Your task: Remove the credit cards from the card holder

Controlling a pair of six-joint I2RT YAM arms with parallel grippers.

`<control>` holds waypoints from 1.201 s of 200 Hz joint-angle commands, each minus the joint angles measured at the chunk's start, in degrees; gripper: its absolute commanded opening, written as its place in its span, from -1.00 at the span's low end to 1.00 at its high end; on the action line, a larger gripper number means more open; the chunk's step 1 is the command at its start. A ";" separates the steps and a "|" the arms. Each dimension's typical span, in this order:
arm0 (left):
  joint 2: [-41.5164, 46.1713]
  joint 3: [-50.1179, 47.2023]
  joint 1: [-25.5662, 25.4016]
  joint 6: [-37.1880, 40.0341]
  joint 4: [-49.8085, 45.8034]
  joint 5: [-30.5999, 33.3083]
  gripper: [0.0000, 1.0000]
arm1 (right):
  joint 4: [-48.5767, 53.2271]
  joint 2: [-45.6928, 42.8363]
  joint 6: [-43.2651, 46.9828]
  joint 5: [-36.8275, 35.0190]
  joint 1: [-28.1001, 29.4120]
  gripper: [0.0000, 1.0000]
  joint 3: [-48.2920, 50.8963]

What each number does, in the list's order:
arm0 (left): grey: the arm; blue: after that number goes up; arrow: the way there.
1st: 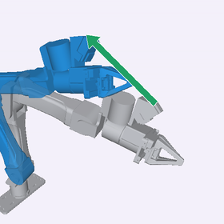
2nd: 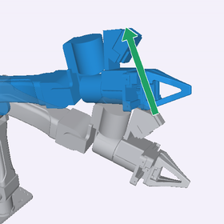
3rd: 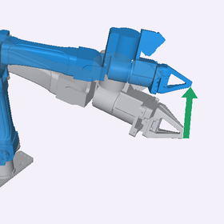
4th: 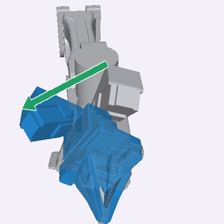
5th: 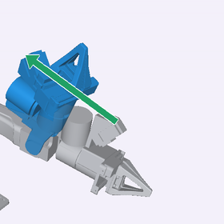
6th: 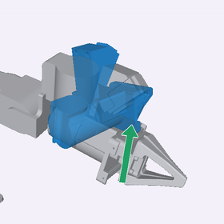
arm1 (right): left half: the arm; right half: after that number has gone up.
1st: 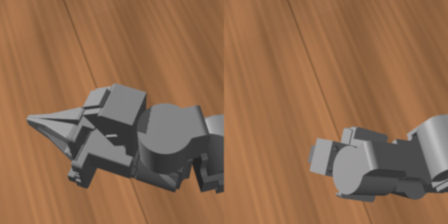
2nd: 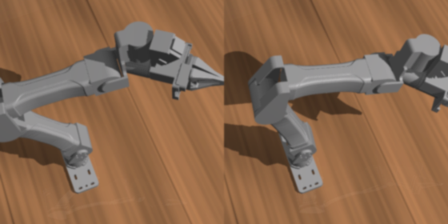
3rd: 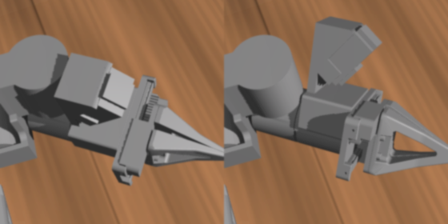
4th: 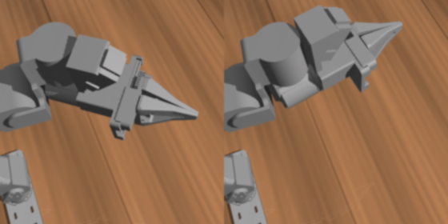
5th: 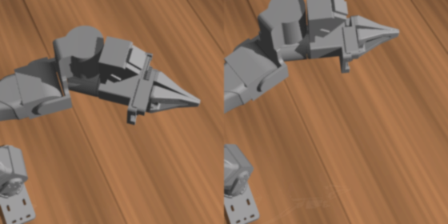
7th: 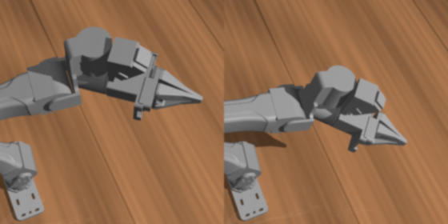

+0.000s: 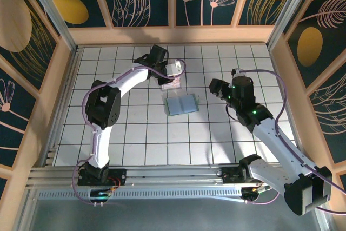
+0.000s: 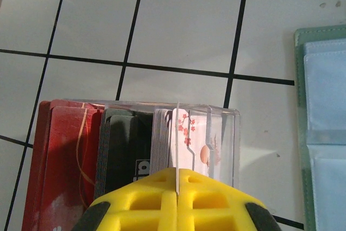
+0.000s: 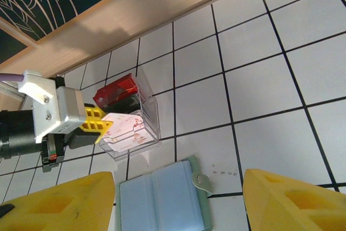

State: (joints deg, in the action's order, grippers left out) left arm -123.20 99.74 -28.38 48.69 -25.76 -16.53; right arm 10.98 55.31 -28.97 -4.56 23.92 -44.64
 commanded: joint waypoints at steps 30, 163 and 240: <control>-5.26 6.68 0.35 2.77 -6.59 2.19 -1.00 | 0.78 0.04 -0.56 -1.08 -0.45 0.29 -1.75; -9.51 13.42 0.33 3.67 -13.87 5.67 -0.98 | -0.81 2.69 -0.74 1.63 -0.34 0.30 -2.19; -5.86 19.29 0.26 -0.30 -17.75 1.22 -0.21 | -0.59 2.99 0.52 -1.35 -0.30 0.47 -2.79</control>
State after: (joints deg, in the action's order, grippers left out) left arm -132.38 116.88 -28.38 50.46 -40.49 -12.43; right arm 10.94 58.26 -29.04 -3.07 23.92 -45.34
